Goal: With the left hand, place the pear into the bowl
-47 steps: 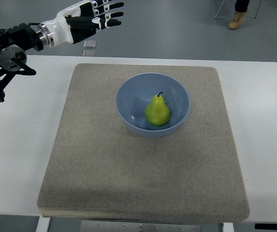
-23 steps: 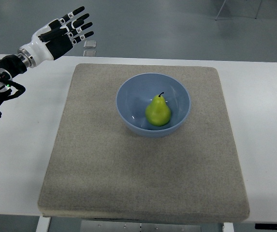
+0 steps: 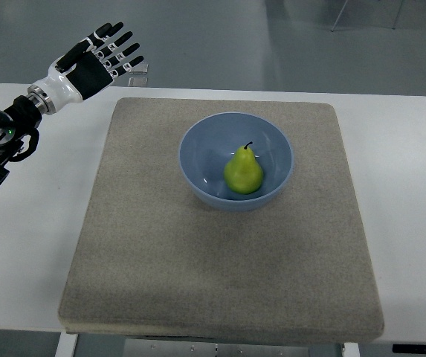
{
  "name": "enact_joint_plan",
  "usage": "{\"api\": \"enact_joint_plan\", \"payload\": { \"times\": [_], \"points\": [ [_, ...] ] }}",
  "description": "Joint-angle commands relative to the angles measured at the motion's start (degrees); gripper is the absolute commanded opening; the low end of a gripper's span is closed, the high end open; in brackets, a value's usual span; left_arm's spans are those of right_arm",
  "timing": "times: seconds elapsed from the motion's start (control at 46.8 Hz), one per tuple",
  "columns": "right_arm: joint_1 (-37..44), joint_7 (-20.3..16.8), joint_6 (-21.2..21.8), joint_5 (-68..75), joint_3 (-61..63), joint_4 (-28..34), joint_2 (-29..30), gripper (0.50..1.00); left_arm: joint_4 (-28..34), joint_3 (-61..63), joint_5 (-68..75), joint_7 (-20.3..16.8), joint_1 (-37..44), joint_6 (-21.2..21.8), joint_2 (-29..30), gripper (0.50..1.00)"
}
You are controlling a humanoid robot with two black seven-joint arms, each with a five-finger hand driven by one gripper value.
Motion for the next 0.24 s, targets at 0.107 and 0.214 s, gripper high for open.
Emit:
{"api": "enact_joint_plan", "payload": {
  "times": [0.107, 0.214],
  "points": [
    [-0.27, -0.05, 0.00, -0.07, -0.10, 0.01, 0.00, 0.924, 0.24, 0.10, 0.08, 0.04, 0.70, 0.02, -0.06, 0.994],
    [-0.36, -0.14, 0.00, -0.25, -0.19, 0.01, 0.00, 0.924, 0.24, 0.10, 0.08, 0.04, 1.23, -0.07, -0.06, 0.994]
  ]
}}
